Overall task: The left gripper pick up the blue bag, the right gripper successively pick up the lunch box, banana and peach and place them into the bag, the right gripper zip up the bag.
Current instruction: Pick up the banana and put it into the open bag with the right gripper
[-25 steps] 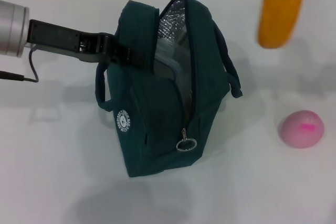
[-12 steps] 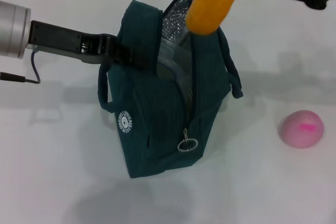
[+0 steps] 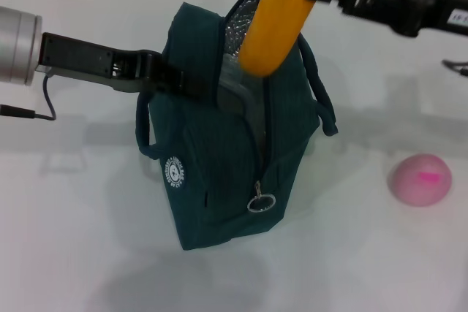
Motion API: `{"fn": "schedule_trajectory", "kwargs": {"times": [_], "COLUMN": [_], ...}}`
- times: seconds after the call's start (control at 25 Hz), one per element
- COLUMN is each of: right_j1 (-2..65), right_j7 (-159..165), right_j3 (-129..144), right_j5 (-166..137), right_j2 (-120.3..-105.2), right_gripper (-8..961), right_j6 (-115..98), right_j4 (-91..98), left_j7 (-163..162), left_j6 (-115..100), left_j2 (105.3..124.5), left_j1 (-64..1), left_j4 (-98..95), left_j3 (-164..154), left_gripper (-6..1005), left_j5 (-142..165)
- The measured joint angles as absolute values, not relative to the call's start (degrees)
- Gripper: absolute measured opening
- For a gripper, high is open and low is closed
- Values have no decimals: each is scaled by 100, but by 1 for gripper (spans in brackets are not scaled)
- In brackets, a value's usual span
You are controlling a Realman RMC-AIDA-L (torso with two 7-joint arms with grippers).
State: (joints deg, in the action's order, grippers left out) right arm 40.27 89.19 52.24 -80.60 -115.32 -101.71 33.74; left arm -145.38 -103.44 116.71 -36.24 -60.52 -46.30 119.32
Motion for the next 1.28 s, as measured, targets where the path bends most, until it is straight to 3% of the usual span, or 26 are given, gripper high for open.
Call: {"fn": "schedule_trajectory", "kwargs": {"times": [0.96,1.28], "right_j1": [3842,3860], "right_j7": [8918,9100], "right_j3": [5992,5952], "right_j5": [-8315,-8242], "right_j2": [-11584,-11550], "right_gripper": [420,651], "right_j6": [-9419,-9426], "right_j4": [2961,3021], "left_j7": [-14525,-14545], "left_j6": [-10326,-10327], "left_j2": [11680,11680], "left_j1": [-3548,-3533], "left_j4": [-6038,-6038], "left_j3": [-4605,-4606], "left_gripper": [33,34], "left_j5": [11875,11861]}}
